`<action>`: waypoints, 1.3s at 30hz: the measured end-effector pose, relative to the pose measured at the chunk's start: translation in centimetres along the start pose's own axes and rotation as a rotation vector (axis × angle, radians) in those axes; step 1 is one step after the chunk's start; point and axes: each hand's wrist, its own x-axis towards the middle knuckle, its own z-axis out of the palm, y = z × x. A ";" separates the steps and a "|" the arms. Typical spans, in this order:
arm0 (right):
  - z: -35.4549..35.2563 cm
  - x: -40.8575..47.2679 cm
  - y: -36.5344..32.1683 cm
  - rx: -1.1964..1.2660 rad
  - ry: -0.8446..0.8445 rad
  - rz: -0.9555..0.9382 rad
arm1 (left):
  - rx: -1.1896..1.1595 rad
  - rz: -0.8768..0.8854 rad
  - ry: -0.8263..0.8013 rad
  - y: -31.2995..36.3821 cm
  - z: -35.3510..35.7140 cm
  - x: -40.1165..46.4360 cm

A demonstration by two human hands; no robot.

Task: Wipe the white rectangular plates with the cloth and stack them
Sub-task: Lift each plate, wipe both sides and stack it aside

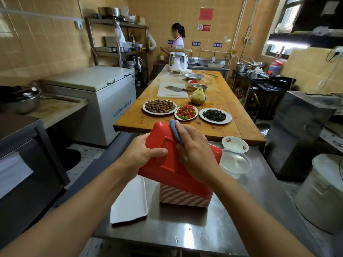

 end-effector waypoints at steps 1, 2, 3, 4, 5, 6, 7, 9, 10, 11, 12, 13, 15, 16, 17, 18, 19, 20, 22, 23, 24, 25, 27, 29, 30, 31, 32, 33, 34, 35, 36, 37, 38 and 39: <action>-0.1 -0.2 0.6 -0.016 -0.001 0.007 | -0.023 -0.008 0.026 -0.1 -0.3 -0.3; -0.2 -0.5 1.3 -0.030 0.004 0.026 | -0.049 -0.018 0.048 -0.1 -0.7 -0.6; -0.4 -0.9 2.1 -0.022 0.016 0.054 | -0.076 -0.028 0.067 -0.1 -1.0 -0.8; -0.5 -1.2 2.9 0.017 0.028 0.090 | -0.100 -0.040 0.084 -0.2 -1.2 -1.0; -0.7 -1.5 3.4 0.071 0.031 0.125 | -0.120 -0.055 0.100 -0.2 -1.4 -1.1; -0.7 -1.7 3.8 0.120 0.028 0.152 | -0.137 -0.073 0.113 -0.3 -1.4 -1.2; -0.7 -1.8 4.0 0.151 0.026 0.172 | -0.153 -0.092 0.121 -0.4 -1.4 -1.2; -0.6 -2.0 4.0 0.173 0.036 0.211 | -0.187 -0.130 0.138 -0.6 -1.1 -1.2; -0.5 -2.3 3.8 0.171 0.041 0.226 | -0.208 -0.149 0.154 -0.7 -0.9 -1.2; -0.4 -2.7 3.7 0.167 0.045 0.229 | -0.232 -0.170 0.172 -0.8 -0.8 -1.1; -0.2 -3.3 3.6 0.165 0.047 0.225 | -0.256 -0.193 0.188 -1.0 -0.6 -1.0; -0.1 -4.0 3.5 0.166 0.047 0.220 | -0.275 -0.215 0.200 -1.1 -0.5 -0.9; 0.0 -5.4 3.5 0.172 0.048 0.212 | -0.303 -0.255 0.214 -1.3 -0.3 -0.6; 0.0 -6.1 3.5 0.169 0.052 0.207 | -0.320 -0.277 0.223 -1.4 -0.2 -0.5; 0.0 -6.7 3.5 0.164 0.057 0.201 | -0.339 -0.302 0.233 -1.5 -0.1 -0.4; 0.0 -7.1 3.4 0.158 0.064 0.196 | -0.357 -0.330 0.245 -1.6 -0.1 -0.3; 0.0 -7.5 3.3 0.149 0.074 0.195 | -0.372 -0.360 0.256 -1.6 0.0 -0.2; 0.1 -7.8 3.1 0.127 0.089 0.195 | -0.387 -0.392 0.264 -1.6 0.1 -0.2; 0.6 -8.0 2.5 0.035 0.125 0.186 | -0.421 -0.440 0.271 -1.5 0.6 -0.2; 0.9 -8.0 1.9 -0.013 0.140 0.179 | -0.437 -0.454 0.274 -1.5 0.9 -0.1; 1.3 -7.9 1.2 -0.036 0.147 0.172 | -0.451 -0.461 0.279 -1.4 1.2 -0.1; 1.8 -7.9 0.4 -0.033 0.145 0.158 | -0.462 -0.464 0.287 -1.4 1.5 0.0; 2.9 -7.7 -1.4 0.010 0.139 0.101 | -0.489 -0.464 0.300 -1.3 2.1 0.0; 4.2 -7.5 -3.2 0.057 0.137 0.041 | -0.539 -0.472 0.290 -1.2 2.5 -0.2; 4.9 -7.4 -4.0 0.072 0.137 0.021 | -0.573 -0.480 0.279 -1.1 2.6 -0.3; 5.4 -7.1 -4.8 0.080 0.144 0.005 | -0.608 -0.484 0.265 -1.1 2.6 -0.4; 5.9 -6.9 -5.4 0.083 0.154 -0.003 | -0.642 -0.481 0.251 -1.1 2.6 -0.5; 6.2 -6.5 -5.9 0.091 0.154 -0.007 | -0.663 -0.470 0.244 -1.2 2.4 -0.5; 6.3 -6.2 -6.2 0.103 0.140 -0.010 | -0.669 -0.448 0.245 -1.3 2.1 -0.5; 6.3 -5.9 -6.2 0.107 0.115 -0.018 | -0.663 -0.415 0.251 -1.5 1.7 -0.6; 6.2 -5.6 -6.1 0.095 0.082 -0.025 | -0.646 -0.380 0.259 -1.6 1.4 -0.7; 6.0 -5.2 -5.9 0.069 0.043 -0.021 | -0.627 -0.351 0.271 -1.8 1.2 -0.9; 5.6 -4.6 -5.6 0.039 0.001 -0.005 | -0.611 -0.330 0.287 -1.9 1.1 -1.1; 5.3 -4.0 -5.3 0.008 -0.038 0.010 | -0.602 -0.316 0.311 -2.1 0.9 -1.3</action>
